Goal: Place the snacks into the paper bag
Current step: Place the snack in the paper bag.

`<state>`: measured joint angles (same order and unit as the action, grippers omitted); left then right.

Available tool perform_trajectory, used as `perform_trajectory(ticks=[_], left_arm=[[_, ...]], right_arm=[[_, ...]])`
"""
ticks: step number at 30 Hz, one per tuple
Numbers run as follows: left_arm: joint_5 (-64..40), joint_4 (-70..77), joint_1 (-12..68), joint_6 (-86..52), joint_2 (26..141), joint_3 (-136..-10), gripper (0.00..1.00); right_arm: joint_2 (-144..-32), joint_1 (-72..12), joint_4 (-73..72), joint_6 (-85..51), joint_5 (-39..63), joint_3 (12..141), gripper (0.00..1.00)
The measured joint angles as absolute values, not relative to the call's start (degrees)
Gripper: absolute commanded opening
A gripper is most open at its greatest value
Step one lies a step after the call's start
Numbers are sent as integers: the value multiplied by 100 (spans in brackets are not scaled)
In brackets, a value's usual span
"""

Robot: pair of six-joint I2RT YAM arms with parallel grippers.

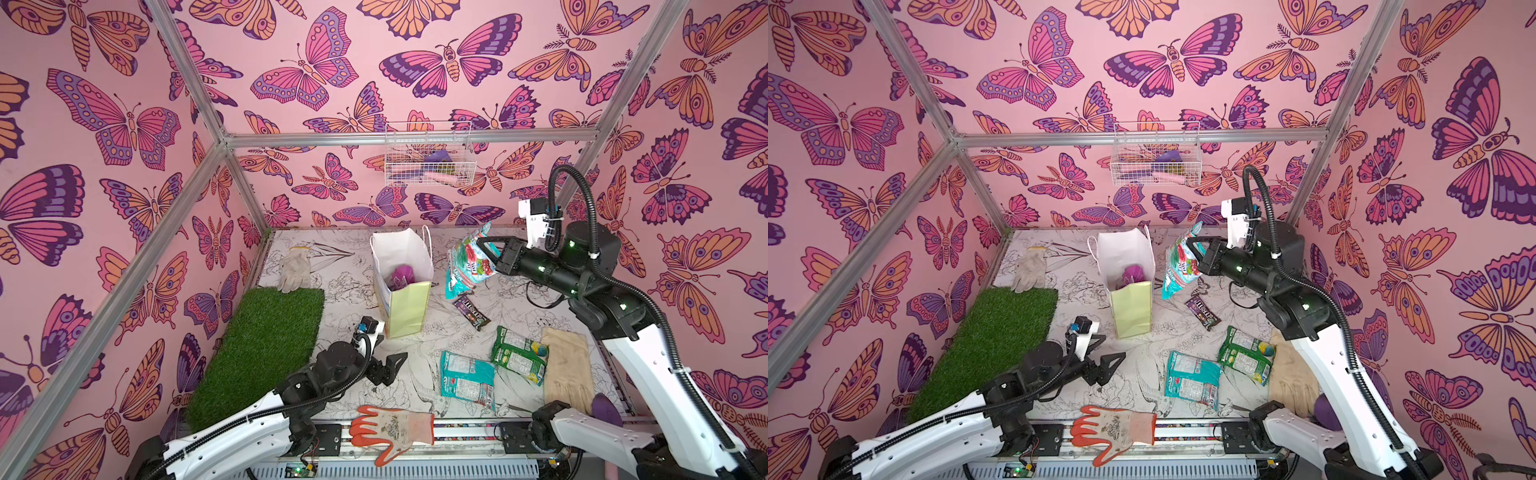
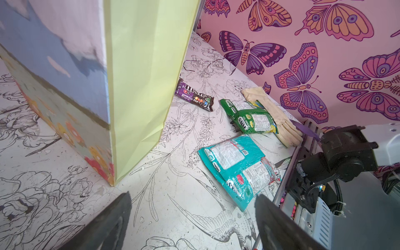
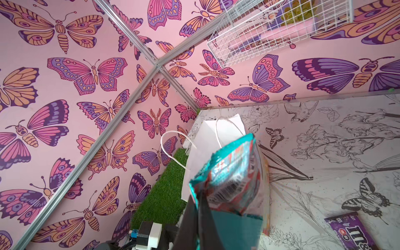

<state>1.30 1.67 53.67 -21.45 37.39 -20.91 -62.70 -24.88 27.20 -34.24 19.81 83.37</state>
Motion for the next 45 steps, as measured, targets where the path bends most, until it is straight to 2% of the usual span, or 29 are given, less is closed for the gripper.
perform_trajectory(ticks=[14, 45], left_arm=[[130, 167, 5371, -2147, 3374, -2084, 91], [130, 169, 5371, -2106, 3369, -2082, 91]], right_arm=[[-6637, -2617, 2624, -3295, 1656, 8626, 0], [-7708, -3299, 2598, -2967, 1474, 9649, 0]])
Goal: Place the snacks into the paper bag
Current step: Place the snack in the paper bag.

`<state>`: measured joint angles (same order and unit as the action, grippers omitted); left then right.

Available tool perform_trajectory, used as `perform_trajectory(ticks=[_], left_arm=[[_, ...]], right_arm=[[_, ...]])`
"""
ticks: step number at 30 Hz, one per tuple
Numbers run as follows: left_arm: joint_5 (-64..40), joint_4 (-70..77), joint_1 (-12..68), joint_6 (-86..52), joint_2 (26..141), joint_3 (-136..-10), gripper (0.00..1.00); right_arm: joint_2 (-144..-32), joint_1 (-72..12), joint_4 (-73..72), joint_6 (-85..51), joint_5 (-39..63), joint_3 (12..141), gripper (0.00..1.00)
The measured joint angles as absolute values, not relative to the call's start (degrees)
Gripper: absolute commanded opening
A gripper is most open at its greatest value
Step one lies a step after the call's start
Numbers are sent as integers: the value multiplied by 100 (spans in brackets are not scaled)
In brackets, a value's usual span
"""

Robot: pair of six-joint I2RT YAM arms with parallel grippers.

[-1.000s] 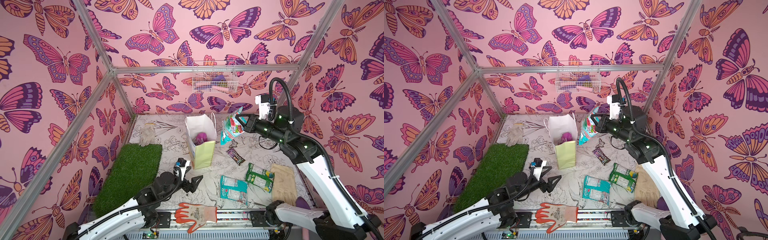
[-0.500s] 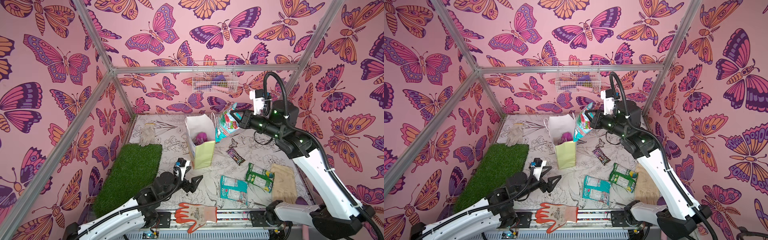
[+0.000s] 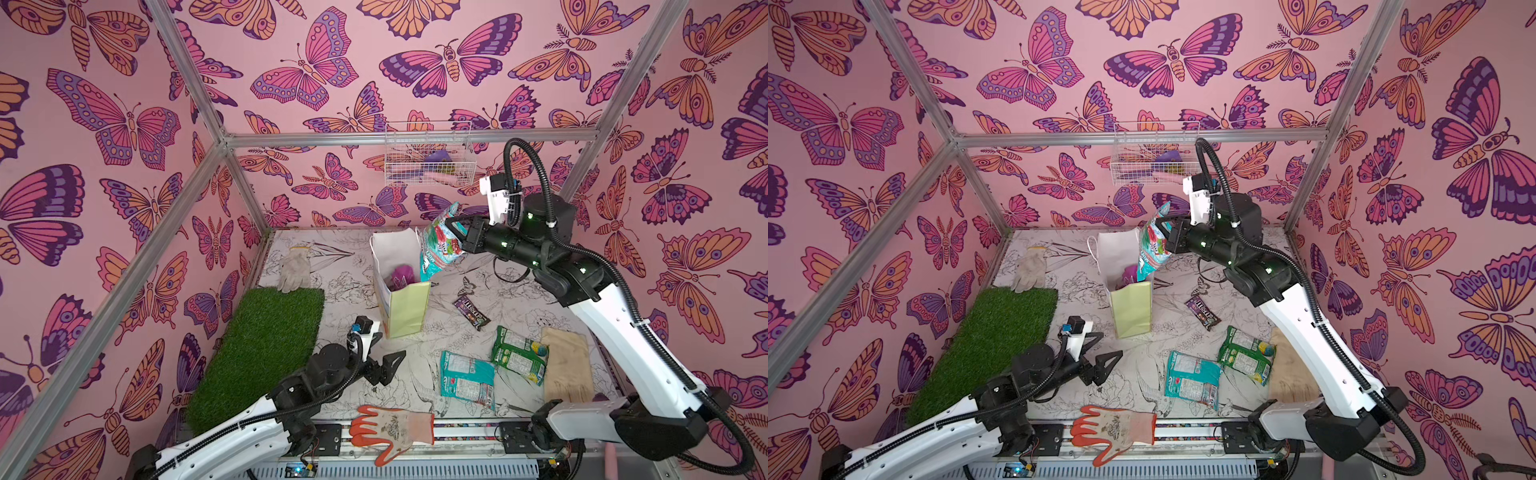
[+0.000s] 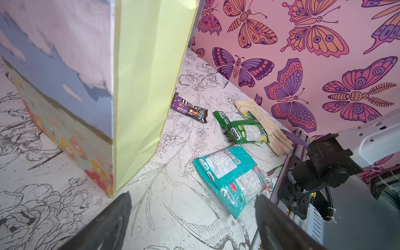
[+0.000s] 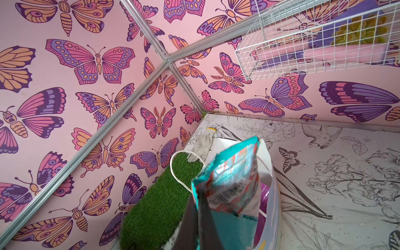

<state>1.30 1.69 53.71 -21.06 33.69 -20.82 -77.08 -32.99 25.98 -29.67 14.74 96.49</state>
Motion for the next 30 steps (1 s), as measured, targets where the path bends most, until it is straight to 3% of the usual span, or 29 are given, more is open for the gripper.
perform_trajectory(ticks=[30], left_arm=[[178, 169, 5371, -2106, 3103, -1767, 91]], right_arm=[[-8888, -4211, 3024, -2231, 760, 11205, 0]])
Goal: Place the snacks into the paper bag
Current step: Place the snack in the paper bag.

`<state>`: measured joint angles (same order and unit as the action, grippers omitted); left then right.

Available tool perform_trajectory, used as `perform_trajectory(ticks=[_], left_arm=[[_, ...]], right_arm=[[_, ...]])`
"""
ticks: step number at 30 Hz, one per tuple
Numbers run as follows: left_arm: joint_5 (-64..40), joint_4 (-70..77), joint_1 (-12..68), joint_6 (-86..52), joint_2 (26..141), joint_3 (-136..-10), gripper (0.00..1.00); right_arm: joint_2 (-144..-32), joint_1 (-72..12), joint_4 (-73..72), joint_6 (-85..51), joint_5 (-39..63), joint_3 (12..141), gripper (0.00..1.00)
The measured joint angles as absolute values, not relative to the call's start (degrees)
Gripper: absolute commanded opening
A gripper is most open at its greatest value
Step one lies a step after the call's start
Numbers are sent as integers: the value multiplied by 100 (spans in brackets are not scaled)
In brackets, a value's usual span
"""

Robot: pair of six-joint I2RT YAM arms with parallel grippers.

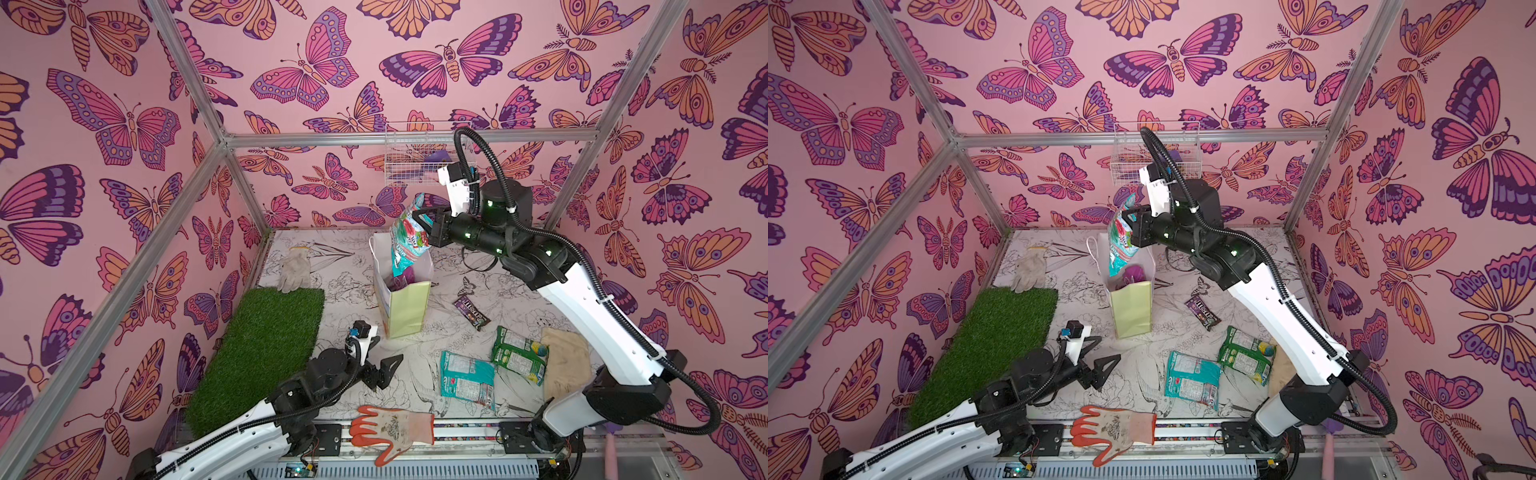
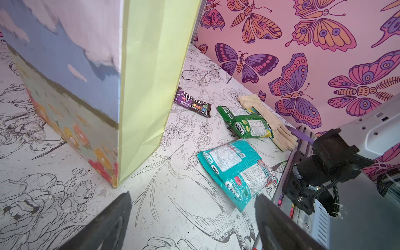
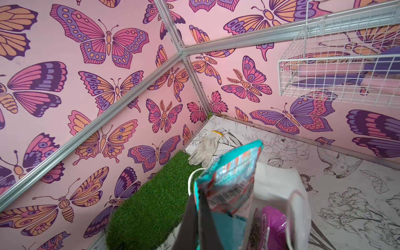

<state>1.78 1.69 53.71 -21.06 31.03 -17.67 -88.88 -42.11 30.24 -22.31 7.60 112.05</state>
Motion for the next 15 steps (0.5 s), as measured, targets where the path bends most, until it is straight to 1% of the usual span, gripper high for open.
perform_trajectory(ticks=[7, 15], left_arm=[[198, 169, 5371, -2106, 3048, -1765, 91], [198, 169, 5371, -2108, 3048, -1763, 91]], right_arm=[[-9002, -4211, 3183, -2067, 434, 11205, 0], [-9317, -4211, 3260, -1931, 298, 11229, 0]])
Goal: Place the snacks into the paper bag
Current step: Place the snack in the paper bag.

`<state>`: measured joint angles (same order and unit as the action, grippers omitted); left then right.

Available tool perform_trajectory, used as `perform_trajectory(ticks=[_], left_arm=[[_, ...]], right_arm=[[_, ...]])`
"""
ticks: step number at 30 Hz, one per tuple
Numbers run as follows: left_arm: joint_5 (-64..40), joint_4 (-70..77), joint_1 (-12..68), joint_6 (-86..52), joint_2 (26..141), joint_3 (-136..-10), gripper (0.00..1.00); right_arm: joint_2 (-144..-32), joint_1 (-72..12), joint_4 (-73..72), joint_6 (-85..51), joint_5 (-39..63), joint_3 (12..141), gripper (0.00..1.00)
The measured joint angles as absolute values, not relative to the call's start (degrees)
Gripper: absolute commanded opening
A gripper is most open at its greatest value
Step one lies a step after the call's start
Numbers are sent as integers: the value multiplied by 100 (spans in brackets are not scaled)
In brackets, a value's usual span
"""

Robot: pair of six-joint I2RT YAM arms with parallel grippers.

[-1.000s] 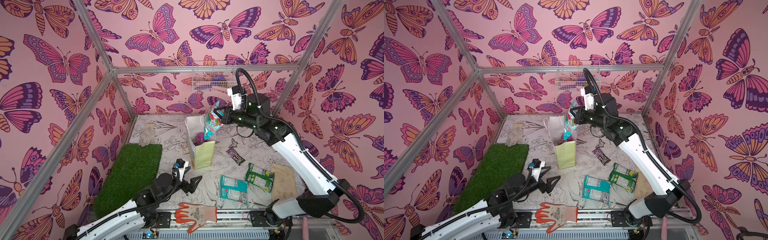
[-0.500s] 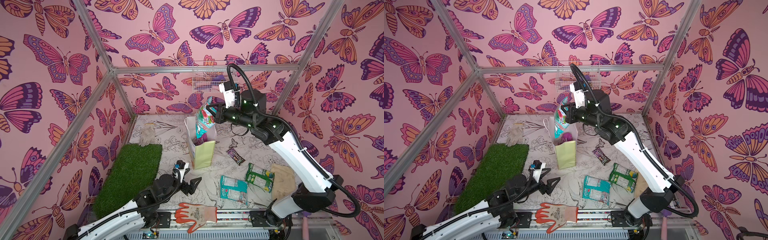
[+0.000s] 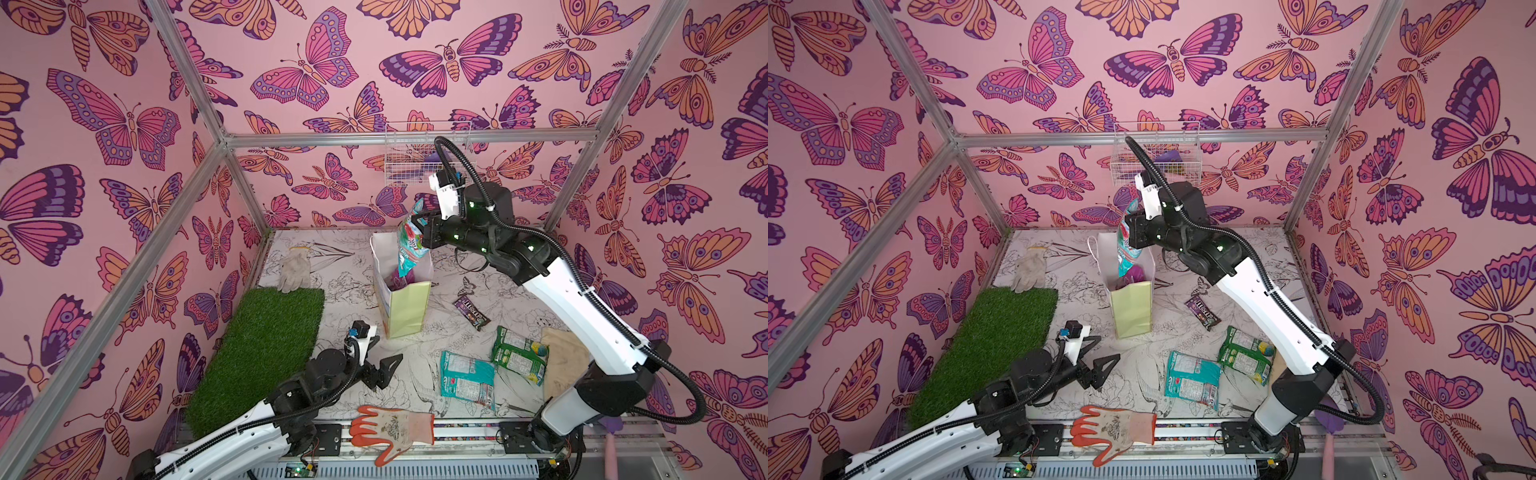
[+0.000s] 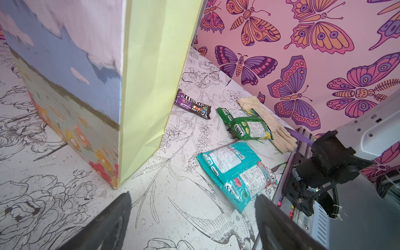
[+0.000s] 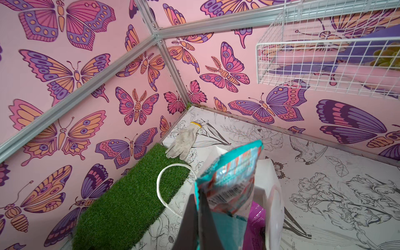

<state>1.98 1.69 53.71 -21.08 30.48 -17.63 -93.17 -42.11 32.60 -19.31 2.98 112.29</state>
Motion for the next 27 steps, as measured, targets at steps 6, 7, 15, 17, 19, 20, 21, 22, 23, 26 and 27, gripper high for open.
perform_trajectory(ticks=[6, 7, 15, 17, 19, 20, 21, 22, 23, 26, 27], left_arm=[[198, 169, 5371, -2108, 3020, -1763, 91], [198, 169, 5371, -2108, 3009, -1763, 91], [198, 169, 5371, -2108, 2989, -1763, 91], [198, 169, 5371, -2108, 2989, -1763, 91], [198, 169, 5371, -2108, 2987, -1763, 91], [198, 169, 5371, -2108, 2985, -1763, 91], [198, 169, 5371, -2108, 2978, -1763, 91], [198, 169, 5371, -2108, 2974, -1763, 91], [198, 169, 5371, -2108, 2971, -1763, 91], [198, 169, 5371, -2106, 2971, -1763, 91], [198, 169, 5371, -2106, 2971, -1763, 91]], right_arm=[[-9666, -4211, 3430, -1859, 298, 11231, 0], [-9714, -4211, 3439, -1839, 298, 11236, 0], [-9904, -4211, 3546, -1791, 303, 11279, 0], [-9942, -4211, 3551, -1791, 305, 11290, 0], [-9979, -4211, 3564, -1791, 305, 11290, 0], [-10001, -4211, 3579, -1791, 305, 11290, 0], [-10018, -4211, 3588, -1791, 305, 11290, 0], [-10044, -4211, 3597, -1791, 307, 11290, 0], [-10066, -4211, 3607, -1791, 307, 11290, 0], [-10130, -4211, 3642, -1791, 309, 11290, 0], [-10149, -4211, 3658, -1791, 311, 11290, 0]])
